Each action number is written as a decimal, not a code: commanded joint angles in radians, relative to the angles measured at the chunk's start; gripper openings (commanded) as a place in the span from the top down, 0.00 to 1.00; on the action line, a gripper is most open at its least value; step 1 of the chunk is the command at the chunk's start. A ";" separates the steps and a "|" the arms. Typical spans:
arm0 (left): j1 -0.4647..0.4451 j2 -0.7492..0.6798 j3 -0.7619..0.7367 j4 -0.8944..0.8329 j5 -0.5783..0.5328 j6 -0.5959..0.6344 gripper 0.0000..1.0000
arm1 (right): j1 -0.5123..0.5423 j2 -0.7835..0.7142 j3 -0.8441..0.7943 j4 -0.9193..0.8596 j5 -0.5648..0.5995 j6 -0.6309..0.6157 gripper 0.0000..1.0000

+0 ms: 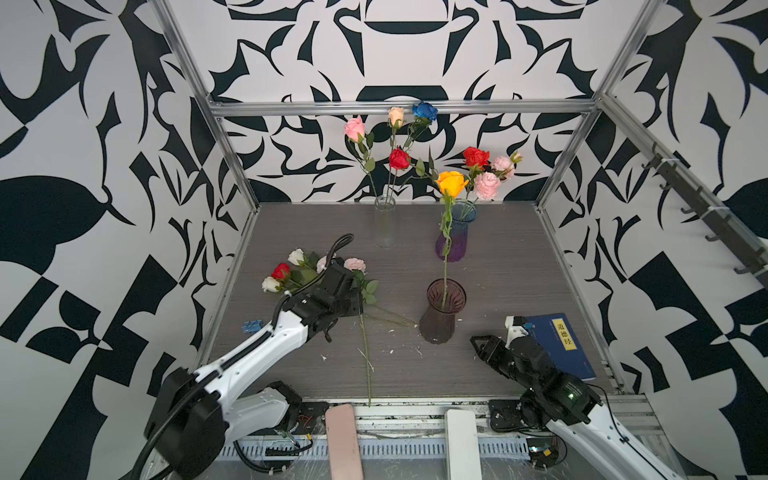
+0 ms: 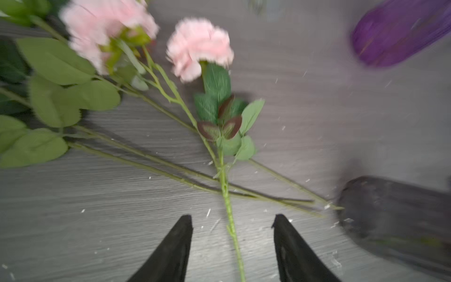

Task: Arrange the flowers into the vase
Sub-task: 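Move the left gripper back to the bunch and grasp a pink rose stem, then lift the pink roses and carry them over the purple ribbed vase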

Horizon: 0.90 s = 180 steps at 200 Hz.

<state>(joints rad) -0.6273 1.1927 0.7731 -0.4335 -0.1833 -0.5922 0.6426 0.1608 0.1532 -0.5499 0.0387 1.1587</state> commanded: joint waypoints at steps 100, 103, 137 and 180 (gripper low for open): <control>0.020 0.393 0.103 0.063 0.066 -0.032 0.47 | -0.006 -0.030 0.003 -0.005 0.015 -0.008 0.51; 0.020 0.395 0.102 0.067 0.069 -0.032 0.48 | -0.007 -0.031 0.003 -0.005 0.015 -0.008 0.51; 0.024 0.393 0.111 0.086 0.090 -0.030 0.87 | -0.008 -0.035 0.003 -0.010 0.015 -0.008 0.51; 0.105 0.262 0.125 0.024 0.077 -0.017 1.00 | -0.008 -0.032 0.005 -0.010 0.015 -0.008 0.51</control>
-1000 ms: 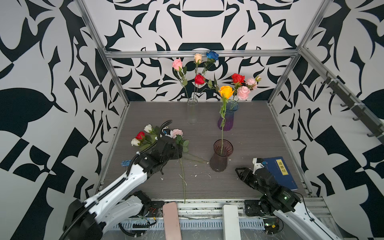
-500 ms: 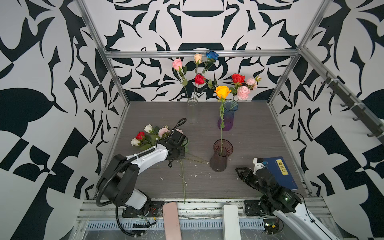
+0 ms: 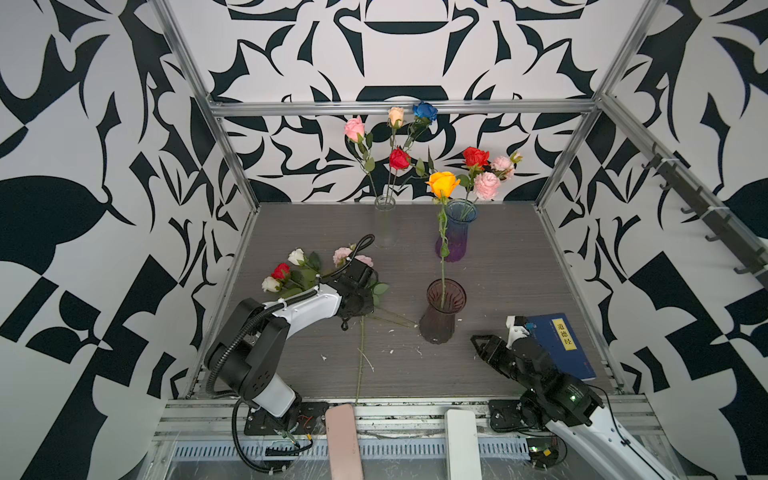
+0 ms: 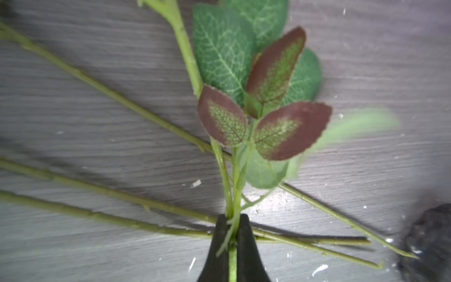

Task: Arrange the flowers into the vase
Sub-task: 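Lift the pink roses and carry them over the purple ribbed vase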

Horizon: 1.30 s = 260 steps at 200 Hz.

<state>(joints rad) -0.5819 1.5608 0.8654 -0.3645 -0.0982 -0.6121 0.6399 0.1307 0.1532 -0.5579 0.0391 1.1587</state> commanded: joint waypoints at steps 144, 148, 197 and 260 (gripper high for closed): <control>-0.381 -0.375 0.443 0.750 0.141 0.396 1.00 | -0.009 -0.003 0.000 0.006 0.010 -0.002 0.51; -0.385 -0.352 0.458 0.753 0.156 0.410 1.00 | -0.009 -0.006 -0.001 0.003 0.011 -0.002 0.51; -0.393 -0.180 0.485 0.778 0.198 0.466 1.00 | -0.009 -0.027 0.003 -0.016 0.013 -0.006 0.51; -0.389 -0.163 0.442 0.593 0.330 0.525 0.20 | -0.009 -0.045 0.003 -0.023 0.013 -0.010 0.50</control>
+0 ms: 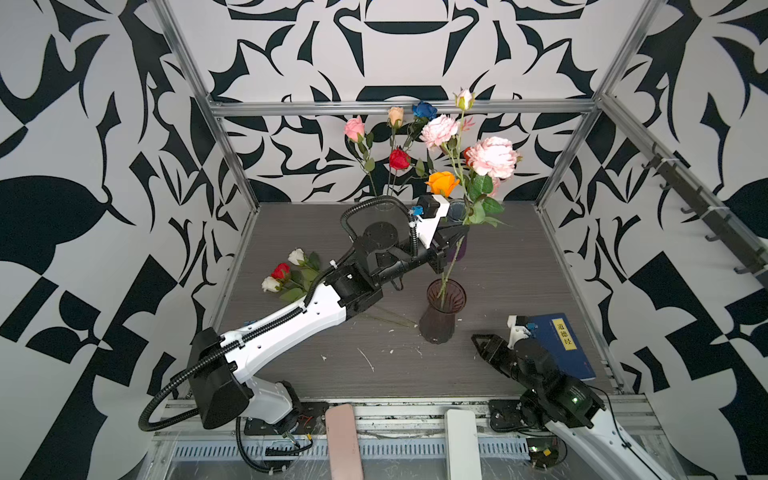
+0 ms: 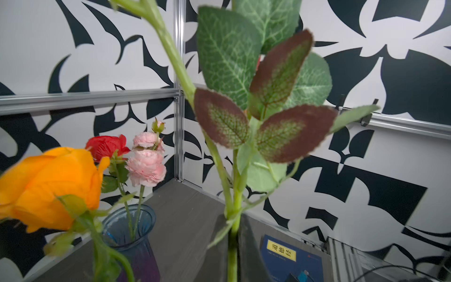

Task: Arrange the flowers into the vase
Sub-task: 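Lift the pink roses and carry them over the purple ribbed vase, then lower the pink rose stems into the purple vase and open the left gripper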

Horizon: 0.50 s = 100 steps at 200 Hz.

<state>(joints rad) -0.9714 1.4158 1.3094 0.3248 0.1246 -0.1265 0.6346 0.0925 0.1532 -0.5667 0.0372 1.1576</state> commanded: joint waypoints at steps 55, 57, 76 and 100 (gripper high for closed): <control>0.028 -0.432 -0.510 -0.106 -0.124 -0.203 0.14 | -0.006 -0.010 -0.002 -0.009 0.012 -0.005 0.51; 0.028 -0.448 -0.529 -0.122 -0.154 -0.227 0.16 | -0.007 -0.010 -0.003 -0.009 0.012 -0.005 0.50; 0.034 -0.591 -0.663 -0.369 -0.441 -0.512 0.27 | -0.007 -0.005 -0.007 0.000 0.006 -0.002 0.51; 0.042 -0.706 -0.742 -0.701 -0.669 -0.812 0.27 | -0.006 0.002 -0.009 0.007 0.003 -0.001 0.50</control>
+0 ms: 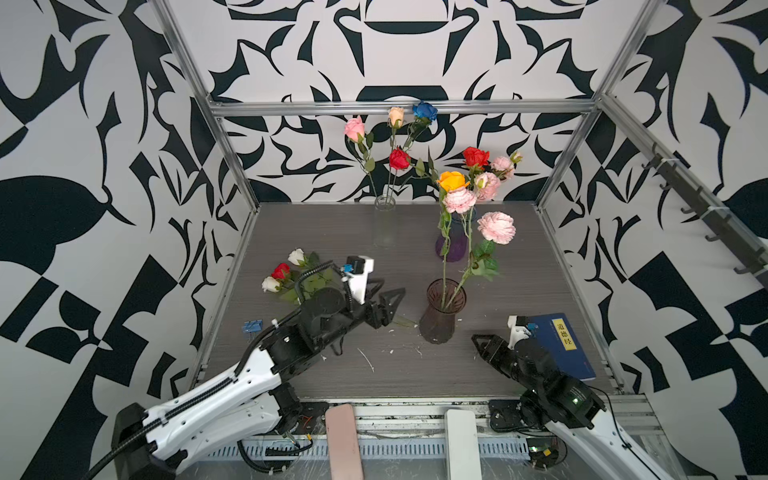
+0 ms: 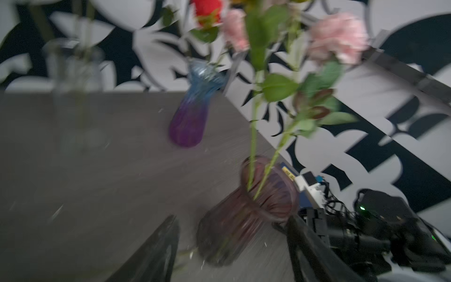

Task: Arrange the flowers into the vase
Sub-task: 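Lower the pink rose stems into the purple vase and open the left gripper, then move the left gripper back to the loose white and red roses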

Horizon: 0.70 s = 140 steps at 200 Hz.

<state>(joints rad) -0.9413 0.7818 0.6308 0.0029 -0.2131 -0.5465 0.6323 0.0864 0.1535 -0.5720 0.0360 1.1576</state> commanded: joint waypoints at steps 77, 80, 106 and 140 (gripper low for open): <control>0.487 0.229 0.027 -0.557 0.101 -0.568 0.27 | -0.006 -0.012 -0.006 -0.010 0.013 0.002 0.50; 0.500 0.249 0.034 -0.555 0.114 -0.570 0.27 | -0.006 -0.019 -0.006 -0.013 0.013 0.002 0.51; 0.544 0.436 0.138 -0.579 0.141 -0.584 0.36 | -0.006 -0.054 -0.007 -0.041 0.020 0.006 0.51; 0.549 0.645 0.293 -0.669 0.117 -0.634 0.44 | -0.006 -0.066 -0.005 -0.052 0.024 0.007 0.51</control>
<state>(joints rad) -0.3985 1.3361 0.8371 -0.5697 -0.1104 -1.1229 0.6296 0.0257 0.1539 -0.5880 0.0360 1.1610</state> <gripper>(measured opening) 0.567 0.495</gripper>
